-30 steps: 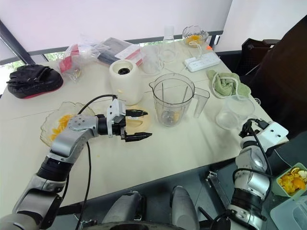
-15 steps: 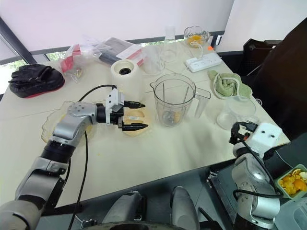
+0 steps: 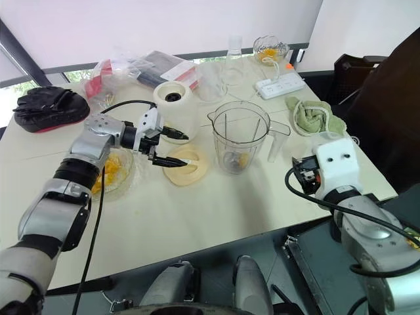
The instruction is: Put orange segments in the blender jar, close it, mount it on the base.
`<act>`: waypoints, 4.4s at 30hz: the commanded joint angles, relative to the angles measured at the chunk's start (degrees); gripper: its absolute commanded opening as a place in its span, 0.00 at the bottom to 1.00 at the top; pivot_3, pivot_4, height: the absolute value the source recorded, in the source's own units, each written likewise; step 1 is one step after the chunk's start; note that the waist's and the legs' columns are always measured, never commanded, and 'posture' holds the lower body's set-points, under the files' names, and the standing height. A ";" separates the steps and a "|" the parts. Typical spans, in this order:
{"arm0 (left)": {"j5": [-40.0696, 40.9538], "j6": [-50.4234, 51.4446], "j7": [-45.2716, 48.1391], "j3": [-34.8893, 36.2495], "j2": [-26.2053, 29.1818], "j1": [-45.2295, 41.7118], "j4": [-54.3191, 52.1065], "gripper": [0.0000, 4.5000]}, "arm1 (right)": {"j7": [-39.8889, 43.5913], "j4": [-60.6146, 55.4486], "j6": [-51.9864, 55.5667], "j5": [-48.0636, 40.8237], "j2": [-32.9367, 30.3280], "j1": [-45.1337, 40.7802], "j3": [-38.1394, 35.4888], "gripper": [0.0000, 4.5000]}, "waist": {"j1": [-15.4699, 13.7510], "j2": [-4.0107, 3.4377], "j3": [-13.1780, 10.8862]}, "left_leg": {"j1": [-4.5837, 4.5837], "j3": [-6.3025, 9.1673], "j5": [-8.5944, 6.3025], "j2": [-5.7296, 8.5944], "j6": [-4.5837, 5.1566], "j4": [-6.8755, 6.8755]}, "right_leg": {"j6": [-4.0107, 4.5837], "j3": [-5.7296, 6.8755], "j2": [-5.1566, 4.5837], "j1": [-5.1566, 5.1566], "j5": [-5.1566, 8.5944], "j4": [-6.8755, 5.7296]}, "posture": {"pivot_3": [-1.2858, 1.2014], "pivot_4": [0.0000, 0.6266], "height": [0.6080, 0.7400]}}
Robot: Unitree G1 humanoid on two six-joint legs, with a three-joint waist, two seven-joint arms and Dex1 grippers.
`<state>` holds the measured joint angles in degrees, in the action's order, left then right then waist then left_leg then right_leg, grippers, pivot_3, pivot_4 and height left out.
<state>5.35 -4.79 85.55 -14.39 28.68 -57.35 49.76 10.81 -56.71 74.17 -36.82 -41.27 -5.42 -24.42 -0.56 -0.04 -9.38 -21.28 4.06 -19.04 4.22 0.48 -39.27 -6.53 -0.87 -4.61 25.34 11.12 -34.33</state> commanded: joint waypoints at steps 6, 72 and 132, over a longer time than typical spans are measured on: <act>-9.87 -12.01 -0.54 -2.63 -2.51 -8.67 16.77 1.00 | 8.45 -2.70 0.30 -19.30 -2.74 -7.21 -3.63 0.66 | -0.29 0.23 -0.09 | -0.08 0.05 -0.05 0.00 0.08 -0.01 | -0.02 0.10 -0.07 0.01 -0.01 0.01 | 0.52 0.24 1.00; -15.38 -12.30 -10.68 7.34 -7.28 -10.15 23.80 0.06 | -29.01 2.53 -28.19 -25.68 -11.69 9.95 14.08 0.67 | -0.31 0.63 -0.09 | -0.16 -0.16 -0.24 -0.01 0.41 -0.75 | -0.25 0.02 -0.12 -0.20 -0.14 -0.01 | 0.52 0.24 1.00; -3.93 -9.31 -2.74 9.78 0.55 -17.09 7.21 0.06 | -7.74 55.09 -52.65 25.18 22.92 -16.33 17.73 0.21 | 1.49 0.54 -0.08 | -0.10 -0.51 -0.13 0.03 0.20 -0.74 | -0.25 -0.20 -0.13 0.20 -0.15 -0.75 | 0.52 0.24 1.00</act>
<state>0.63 -13.00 82.13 -5.39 28.41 -71.88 56.53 3.75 -1.40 22.68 -12.72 -18.80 -20.68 -5.61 0.93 0.51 -9.46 -21.37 3.55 -19.17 4.25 0.69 -40.01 -6.78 -1.07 -4.73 25.53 10.97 -35.08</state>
